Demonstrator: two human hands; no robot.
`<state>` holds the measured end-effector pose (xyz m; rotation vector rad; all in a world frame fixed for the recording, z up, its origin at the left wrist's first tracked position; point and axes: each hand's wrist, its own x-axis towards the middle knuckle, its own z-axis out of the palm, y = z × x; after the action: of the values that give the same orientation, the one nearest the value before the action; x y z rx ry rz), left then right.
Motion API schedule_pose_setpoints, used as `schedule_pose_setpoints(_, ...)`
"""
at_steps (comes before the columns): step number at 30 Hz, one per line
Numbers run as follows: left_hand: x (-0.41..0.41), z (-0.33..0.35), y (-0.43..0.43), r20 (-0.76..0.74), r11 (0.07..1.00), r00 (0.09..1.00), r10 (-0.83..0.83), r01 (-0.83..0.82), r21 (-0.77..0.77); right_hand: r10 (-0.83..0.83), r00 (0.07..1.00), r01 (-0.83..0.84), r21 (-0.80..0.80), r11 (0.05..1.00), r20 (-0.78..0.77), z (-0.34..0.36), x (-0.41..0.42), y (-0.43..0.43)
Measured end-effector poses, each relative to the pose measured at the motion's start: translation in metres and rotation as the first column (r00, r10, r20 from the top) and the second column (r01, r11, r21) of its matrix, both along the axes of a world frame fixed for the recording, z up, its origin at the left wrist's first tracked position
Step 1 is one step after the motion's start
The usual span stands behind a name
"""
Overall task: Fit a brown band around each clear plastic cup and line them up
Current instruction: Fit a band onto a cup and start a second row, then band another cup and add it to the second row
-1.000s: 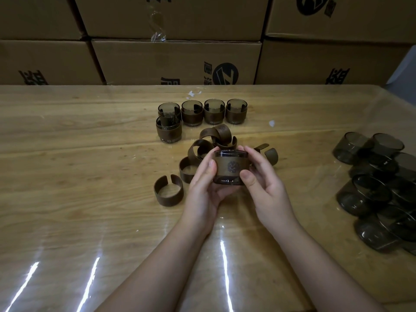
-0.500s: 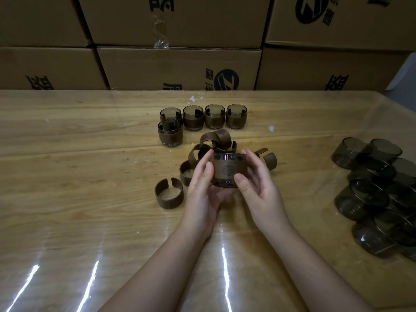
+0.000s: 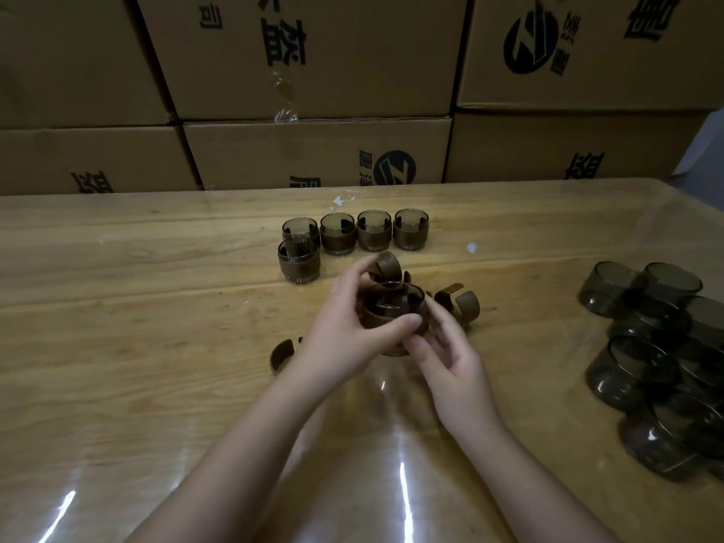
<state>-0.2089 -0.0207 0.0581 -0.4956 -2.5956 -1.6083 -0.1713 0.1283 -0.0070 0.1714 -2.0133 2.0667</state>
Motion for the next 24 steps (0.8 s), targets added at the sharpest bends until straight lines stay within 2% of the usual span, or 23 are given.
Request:
schedule_pose_setpoints(3, -0.014, 0.015, -0.008, -0.023, 0.998, 0.999, -0.048, 0.047, -0.046, -0.010, 1.000, 0.010, -0.038, 0.999, 0.001, 0.000, -0.002, 0.000)
schedule_pose_setpoints(7, -0.065, 0.034, -0.026, -0.031, 0.993, 0.993, 0.115, -0.115, -0.023, 0.017, 0.999, -0.019, 0.063, 0.998, 0.033, -0.003, -0.003, -0.004)
schedule_pose_setpoints(9, -0.093, 0.039, -0.032, -0.080, 0.970, 0.977, 0.197, -0.206, -0.131, 0.043, 0.997, -0.050, 0.111, 0.993, 0.067, -0.006, -0.004, -0.006)
schedule_pose_setpoints(12, -0.125, 0.036, -0.036, -0.175, 0.887, 0.950, 0.259, -0.305, -0.347, 0.056, 0.992, -0.069, 0.121, 0.990, 0.112, -0.010, -0.009, -0.005)
schedule_pose_setpoints(17, -0.156, 0.014, -0.032, -0.231, 0.803, 0.953, 0.196, -0.291, -0.519, 0.063, 0.987, -0.078, 0.092, 0.993, 0.150, -0.012, -0.010, -0.003)
schedule_pose_setpoints(21, -0.169, -0.007, -0.030, -0.284, 0.679, 0.948, 0.142, -0.302, -0.669, 0.071, 0.983, -0.089, 0.104, 0.991, 0.168, -0.011, -0.009, -0.003)
schedule_pose_setpoints(24, -0.170, -0.021, -0.032, -0.263, 0.629, 0.958, 0.112, -0.274, -0.728, 0.069, 0.982, -0.090, 0.114, 0.989, 0.178, -0.011, -0.009, -0.003)
